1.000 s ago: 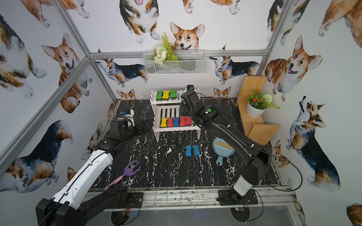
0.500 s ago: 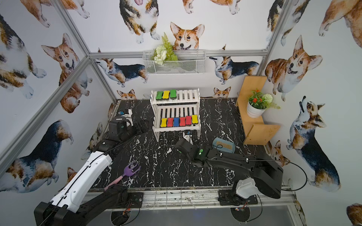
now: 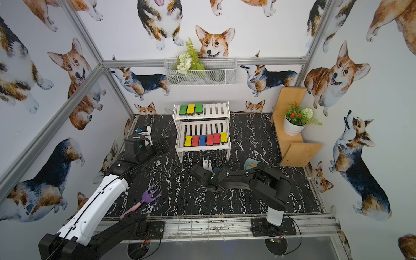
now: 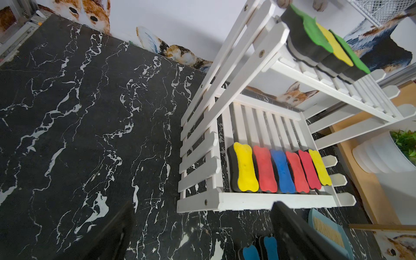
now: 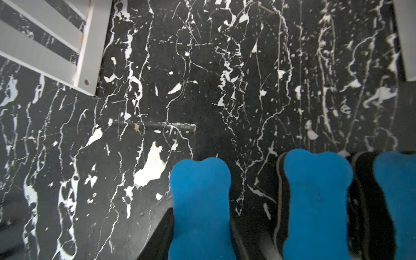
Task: Remove the whiteboard erasers from the shelf
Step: Place the whiteboard eraser at the center of the board, then pick up the whiteboard eraser from the shelf.
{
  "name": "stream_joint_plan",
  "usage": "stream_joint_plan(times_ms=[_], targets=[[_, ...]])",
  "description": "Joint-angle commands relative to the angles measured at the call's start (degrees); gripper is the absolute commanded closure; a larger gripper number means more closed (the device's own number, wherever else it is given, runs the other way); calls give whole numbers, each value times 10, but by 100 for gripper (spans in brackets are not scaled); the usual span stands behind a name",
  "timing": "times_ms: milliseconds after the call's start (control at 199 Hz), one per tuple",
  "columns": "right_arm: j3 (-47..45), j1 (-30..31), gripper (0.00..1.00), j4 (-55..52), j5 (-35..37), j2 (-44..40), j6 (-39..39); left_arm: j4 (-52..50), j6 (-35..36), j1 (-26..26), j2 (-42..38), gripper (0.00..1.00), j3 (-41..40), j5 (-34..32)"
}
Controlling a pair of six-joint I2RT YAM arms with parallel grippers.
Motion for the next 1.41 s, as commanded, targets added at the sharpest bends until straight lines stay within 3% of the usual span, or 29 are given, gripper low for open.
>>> stream_joint_plan(times_ms=[0, 292, 447, 593, 925, 1131, 1402], targets=[[5, -7, 62, -1, 19, 15, 17, -1, 8, 0, 0, 0, 1, -2], [-7, -20, 58, 4, 16, 31, 10, -1, 10, 0, 2, 0, 0, 1], [-10, -20, 43, 1, 19, 22, 4, 1, 10, 0, 3, 0, -1, 6], [-6, -14, 38, 4, 28, 1, -20, 2, 10, 0, 3, 0, 1, 11], [-21, 6, 42, -19, 13, -176, -60, -10, -3, -8, -1, 0, 45, 52], [-58, -10, 49, -56, 17, -266, -69, -48, 0, -82, 36, 3, 154, -8], [-122, -53, 50, -48, -18, -330, -65, -111, 28, -160, 199, 15, 402, -81]])
